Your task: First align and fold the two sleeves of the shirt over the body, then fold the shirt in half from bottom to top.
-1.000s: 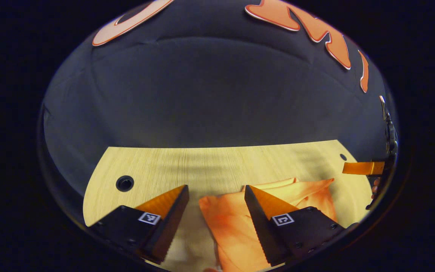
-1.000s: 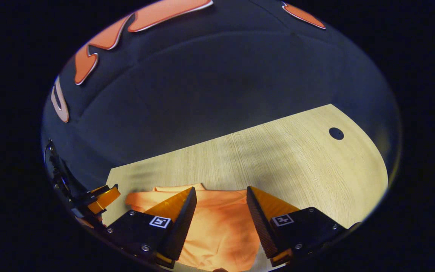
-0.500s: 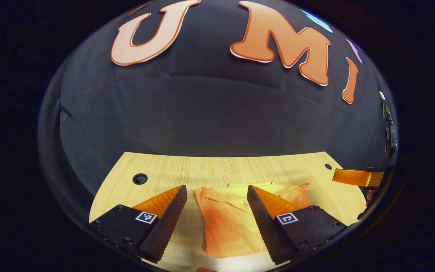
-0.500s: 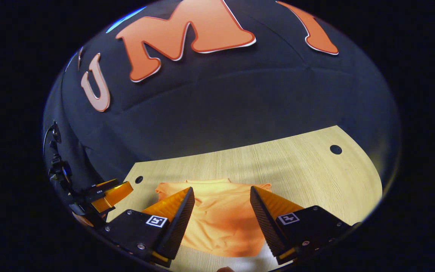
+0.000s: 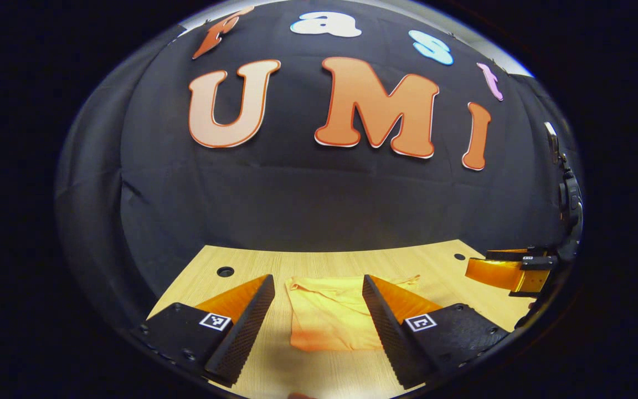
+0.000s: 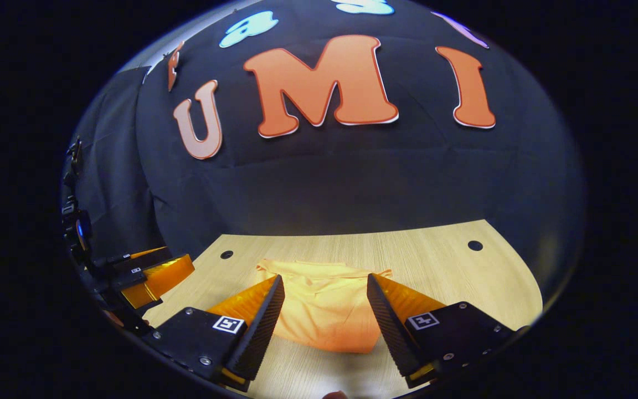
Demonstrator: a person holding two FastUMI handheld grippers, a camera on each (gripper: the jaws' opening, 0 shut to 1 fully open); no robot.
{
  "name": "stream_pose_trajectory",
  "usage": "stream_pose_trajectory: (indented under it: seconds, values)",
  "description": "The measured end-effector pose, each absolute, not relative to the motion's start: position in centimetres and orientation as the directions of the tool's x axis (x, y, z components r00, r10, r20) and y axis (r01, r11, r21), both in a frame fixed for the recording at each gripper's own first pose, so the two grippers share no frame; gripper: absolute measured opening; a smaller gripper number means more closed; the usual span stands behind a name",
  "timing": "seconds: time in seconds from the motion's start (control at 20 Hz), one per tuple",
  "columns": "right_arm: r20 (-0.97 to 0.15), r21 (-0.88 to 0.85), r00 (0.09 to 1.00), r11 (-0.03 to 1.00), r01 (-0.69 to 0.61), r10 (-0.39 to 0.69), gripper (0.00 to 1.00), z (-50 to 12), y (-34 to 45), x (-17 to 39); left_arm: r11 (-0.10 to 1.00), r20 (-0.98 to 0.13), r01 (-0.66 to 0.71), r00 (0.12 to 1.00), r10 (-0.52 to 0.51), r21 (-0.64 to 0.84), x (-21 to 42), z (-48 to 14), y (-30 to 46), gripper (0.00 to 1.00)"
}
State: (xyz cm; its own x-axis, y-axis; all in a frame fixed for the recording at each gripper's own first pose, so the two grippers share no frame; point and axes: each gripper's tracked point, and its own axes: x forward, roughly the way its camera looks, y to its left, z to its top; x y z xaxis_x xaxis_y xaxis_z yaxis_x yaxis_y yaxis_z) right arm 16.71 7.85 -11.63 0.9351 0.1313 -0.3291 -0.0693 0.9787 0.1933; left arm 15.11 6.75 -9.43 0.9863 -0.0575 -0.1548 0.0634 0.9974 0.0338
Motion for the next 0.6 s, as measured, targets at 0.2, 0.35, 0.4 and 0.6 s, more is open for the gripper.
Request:
stream_pose_trajectory:
  seconds: [0.2, 0.35, 0.4, 0.6]
  values:
    - [-0.289, 0.191, 0.946, 0.977, -0.09, 0.144, 0.93, -10.7, 8.2, 13.2, 0.997, -0.111, 0.075, 0.991, -0.072, 0.022, 10.7, -8.9, 4.8, 0.98]
    - [-0.271, 0.191, 0.948, 0.975, -0.116, 0.166, 0.94, -10.5, 8.9, 10.9, 0.997, -0.113, 0.078, 0.991, -0.076, 0.016, 8.1, -9.9, 3.6, 0.98]
    - [-0.26, 0.195, 0.95, 0.973, -0.124, 0.173, 0.94, -10.4, 9.1, 10.4, 0.996, -0.12, 0.085, 0.989, -0.082, 0.016, 7.7, -10.5, 3.1, 0.98]
    - [-0.252, 0.203, 0.946, 0.967, -0.152, 0.202, 0.95, -11.0, 9.9, 8.7, 0.995, -0.102, 0.094, 0.99, -0.092, 0.019, 5.0, -9.7, 3.5, 0.98]
